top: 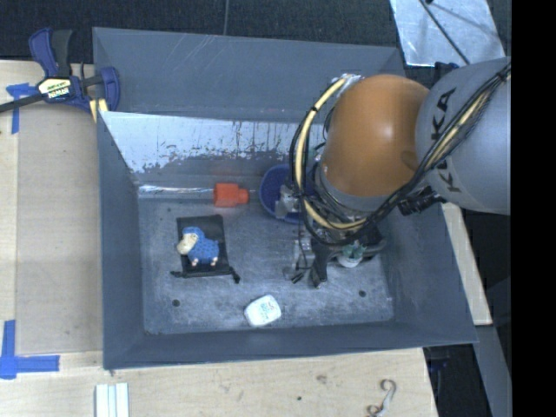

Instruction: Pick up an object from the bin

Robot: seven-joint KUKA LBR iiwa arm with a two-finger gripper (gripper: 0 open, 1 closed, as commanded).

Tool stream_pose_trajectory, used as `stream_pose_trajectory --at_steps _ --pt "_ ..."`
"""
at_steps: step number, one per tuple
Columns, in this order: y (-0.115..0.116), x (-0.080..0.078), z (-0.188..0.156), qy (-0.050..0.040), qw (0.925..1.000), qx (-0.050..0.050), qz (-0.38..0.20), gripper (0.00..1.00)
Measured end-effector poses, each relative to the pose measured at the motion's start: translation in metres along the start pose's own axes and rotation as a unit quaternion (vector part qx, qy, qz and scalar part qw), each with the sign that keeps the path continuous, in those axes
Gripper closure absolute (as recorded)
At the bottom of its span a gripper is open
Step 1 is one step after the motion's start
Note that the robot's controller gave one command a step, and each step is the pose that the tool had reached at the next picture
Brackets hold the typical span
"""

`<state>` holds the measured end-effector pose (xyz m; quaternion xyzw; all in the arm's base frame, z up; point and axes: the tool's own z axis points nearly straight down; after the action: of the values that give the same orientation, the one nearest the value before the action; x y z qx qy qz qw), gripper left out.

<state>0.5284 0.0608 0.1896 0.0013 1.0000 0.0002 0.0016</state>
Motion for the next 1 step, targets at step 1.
stream_pose_trajectory --at_steps 1 --pt "0.0529 -0.0283 0.0599 0.0007 0.998 -0.001 0.063 0.0"
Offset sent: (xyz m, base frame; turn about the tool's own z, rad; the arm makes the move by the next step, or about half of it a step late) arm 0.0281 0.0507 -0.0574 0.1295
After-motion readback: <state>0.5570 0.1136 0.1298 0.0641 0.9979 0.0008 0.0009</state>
